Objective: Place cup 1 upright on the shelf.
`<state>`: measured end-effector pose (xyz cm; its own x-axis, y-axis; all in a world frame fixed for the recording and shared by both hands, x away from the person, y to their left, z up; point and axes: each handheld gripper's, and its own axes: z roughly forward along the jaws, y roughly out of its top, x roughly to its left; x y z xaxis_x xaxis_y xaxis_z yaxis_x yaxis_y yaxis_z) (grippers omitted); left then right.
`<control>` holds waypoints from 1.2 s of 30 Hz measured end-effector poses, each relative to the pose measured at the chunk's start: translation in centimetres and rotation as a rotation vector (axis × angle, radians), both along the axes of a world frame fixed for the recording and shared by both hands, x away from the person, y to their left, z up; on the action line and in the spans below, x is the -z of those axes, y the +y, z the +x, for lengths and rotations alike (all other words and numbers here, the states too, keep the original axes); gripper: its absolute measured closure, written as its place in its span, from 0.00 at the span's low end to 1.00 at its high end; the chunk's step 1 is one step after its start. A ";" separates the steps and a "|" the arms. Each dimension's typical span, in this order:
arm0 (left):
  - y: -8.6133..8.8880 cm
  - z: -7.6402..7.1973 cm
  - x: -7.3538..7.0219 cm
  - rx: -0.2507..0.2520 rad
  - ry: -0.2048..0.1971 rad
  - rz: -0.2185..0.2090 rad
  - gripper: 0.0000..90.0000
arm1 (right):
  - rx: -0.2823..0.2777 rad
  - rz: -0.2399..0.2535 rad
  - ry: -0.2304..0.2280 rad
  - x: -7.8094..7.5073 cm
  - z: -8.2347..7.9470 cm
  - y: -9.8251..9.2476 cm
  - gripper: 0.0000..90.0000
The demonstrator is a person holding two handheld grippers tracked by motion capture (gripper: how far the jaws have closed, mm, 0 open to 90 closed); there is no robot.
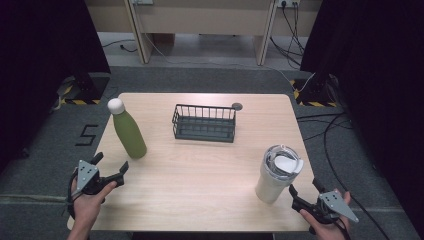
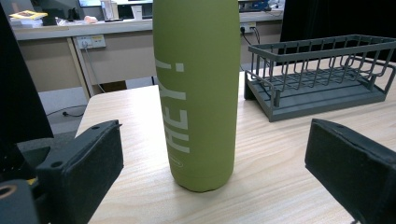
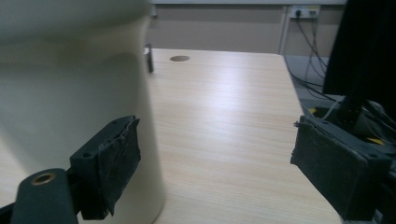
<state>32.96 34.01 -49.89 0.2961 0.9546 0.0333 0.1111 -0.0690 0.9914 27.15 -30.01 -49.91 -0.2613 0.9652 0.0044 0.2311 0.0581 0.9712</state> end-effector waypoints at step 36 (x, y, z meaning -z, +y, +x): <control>-0.2 0.2 0.1 0.011 0.007 0.002 0.04 | -0.242 0.011 -0.058 -1.1 2.8 6.0 0.06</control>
<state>33.12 33.80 -50.04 0.3070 0.9511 0.0334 0.1175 -0.0727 0.9904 29.96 -24.03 -48.82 -0.4848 0.8746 -0.0070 0.1555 0.0940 0.9834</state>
